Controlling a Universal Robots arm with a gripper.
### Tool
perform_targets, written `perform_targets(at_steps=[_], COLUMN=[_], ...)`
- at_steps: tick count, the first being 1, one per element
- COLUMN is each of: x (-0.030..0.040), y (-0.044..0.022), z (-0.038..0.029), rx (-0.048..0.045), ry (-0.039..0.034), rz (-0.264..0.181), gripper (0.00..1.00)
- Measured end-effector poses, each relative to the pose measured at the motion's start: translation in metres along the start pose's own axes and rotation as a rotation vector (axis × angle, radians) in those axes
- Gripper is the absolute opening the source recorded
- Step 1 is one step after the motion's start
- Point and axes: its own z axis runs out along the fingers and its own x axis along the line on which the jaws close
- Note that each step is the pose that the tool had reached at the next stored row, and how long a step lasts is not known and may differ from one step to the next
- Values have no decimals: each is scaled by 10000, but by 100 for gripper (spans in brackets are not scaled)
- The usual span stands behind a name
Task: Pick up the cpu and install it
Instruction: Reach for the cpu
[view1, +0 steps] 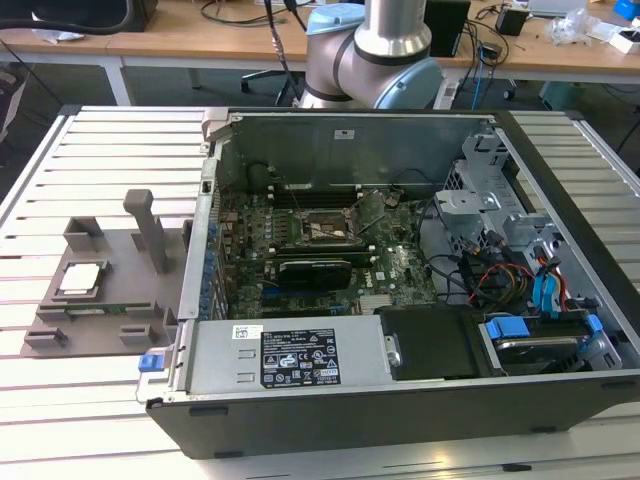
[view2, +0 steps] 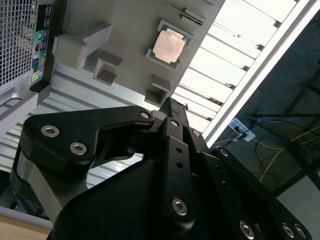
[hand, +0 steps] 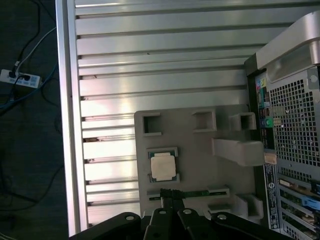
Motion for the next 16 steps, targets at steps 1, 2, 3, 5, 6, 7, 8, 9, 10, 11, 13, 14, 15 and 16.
perform_targets(at_steps=[1, 2, 3, 5, 6, 7, 8, 9, 10, 11, 13, 14, 15, 16], x=[11, 27, 38, 76, 90, 102, 124, 137, 151, 171, 196, 201, 202, 202], y=[-1, -2, -3, -6, -7, -8, -9, -10, -11, -12, -14, -15, -16, -16], z=[0, 0, 0, -1, -1, -1, -2, -2, -3, -3, -3, -4, -4, -4], rx=[0, 0, 0, 0, 0, 0, 0, 0, 0, 0, 0, 0, 0, 0], ry=[0, 0, 0, 0, 0, 0, 0, 0, 0, 1, 0, 1, 0, 0], rz=[0, 0, 0, 0, 0, 0, -1, 0, 0, 1, 1, 0, -1, -2], gripper=[11, 11, 11, 11, 11, 11, 11, 11, 11, 11, 11, 11, 11, 11])
